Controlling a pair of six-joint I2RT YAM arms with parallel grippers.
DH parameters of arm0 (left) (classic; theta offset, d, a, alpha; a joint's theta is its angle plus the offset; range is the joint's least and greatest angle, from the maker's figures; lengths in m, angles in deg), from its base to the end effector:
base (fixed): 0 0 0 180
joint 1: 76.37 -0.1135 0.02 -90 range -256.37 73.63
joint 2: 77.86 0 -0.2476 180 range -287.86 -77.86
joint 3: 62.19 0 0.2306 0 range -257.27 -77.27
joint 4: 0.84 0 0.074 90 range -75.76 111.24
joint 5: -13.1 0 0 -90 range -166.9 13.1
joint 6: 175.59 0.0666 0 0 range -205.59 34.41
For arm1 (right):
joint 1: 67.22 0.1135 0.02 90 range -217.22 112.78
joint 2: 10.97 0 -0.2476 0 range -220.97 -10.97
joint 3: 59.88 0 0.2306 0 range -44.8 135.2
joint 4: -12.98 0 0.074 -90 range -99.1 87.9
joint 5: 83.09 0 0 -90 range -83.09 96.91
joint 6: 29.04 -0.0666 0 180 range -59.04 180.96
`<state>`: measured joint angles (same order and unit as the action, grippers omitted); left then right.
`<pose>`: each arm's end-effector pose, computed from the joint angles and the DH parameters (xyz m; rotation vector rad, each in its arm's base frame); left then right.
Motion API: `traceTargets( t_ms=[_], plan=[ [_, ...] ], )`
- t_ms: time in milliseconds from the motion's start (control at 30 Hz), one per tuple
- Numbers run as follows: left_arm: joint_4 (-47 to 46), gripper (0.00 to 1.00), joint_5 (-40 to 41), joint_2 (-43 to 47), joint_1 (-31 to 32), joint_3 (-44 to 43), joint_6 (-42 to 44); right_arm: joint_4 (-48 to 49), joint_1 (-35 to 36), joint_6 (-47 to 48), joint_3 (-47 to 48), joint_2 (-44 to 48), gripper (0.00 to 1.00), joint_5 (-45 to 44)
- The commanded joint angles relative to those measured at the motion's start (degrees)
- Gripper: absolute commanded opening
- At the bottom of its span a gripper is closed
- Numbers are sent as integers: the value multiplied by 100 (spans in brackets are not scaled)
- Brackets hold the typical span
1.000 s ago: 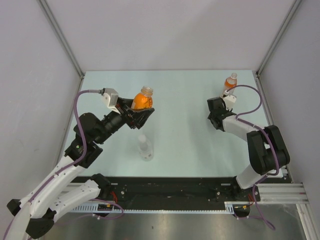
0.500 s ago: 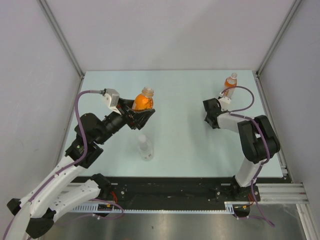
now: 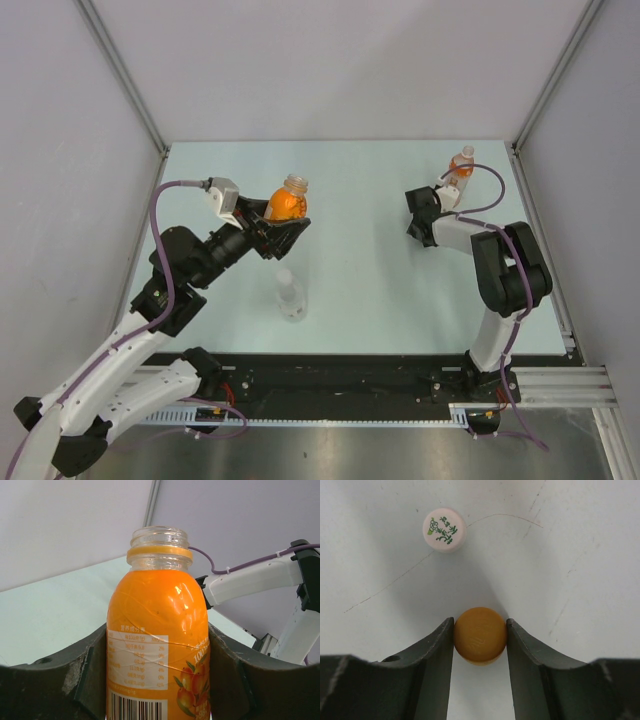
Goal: Unscrew the bottle caps
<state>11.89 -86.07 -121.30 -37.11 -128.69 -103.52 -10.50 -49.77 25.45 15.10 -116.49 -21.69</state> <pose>0.1403 -0.1284 0.3991 0.4059 1.4011 -0.9353 0.3556 0.0783 0.1277 0.5637 2.3017 -0.1969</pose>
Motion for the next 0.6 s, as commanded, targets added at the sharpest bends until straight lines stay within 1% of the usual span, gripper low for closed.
traceTargets(
  t_ms=[0, 133, 233, 333, 467, 567],
  plan=[
    [-64, 0, 38, 64, 37, -17, -52, -320, -40, -27, 92, -189, 18, 197],
    [-64, 0, 29, 46, 37, -17, -61, -346, -5, 44, 92, -163, 24, 258],
    [-64, 0, 20, 37, 46, -9, -70, -372, 48, 79, 92, -154, 37, 258],
    [-64, 0, 12, 29, 46, 0, -70, -390, 65, 97, 92, -145, 42, 285],
    [-55, 0, 3, 37, 55, 0, -61, -460, 65, 44, 92, -119, 46, 320],
    [-46, 0, 12, 38, 55, 0, -70, -522, 127, 9, 92, -75, 54, 338]
  ],
)
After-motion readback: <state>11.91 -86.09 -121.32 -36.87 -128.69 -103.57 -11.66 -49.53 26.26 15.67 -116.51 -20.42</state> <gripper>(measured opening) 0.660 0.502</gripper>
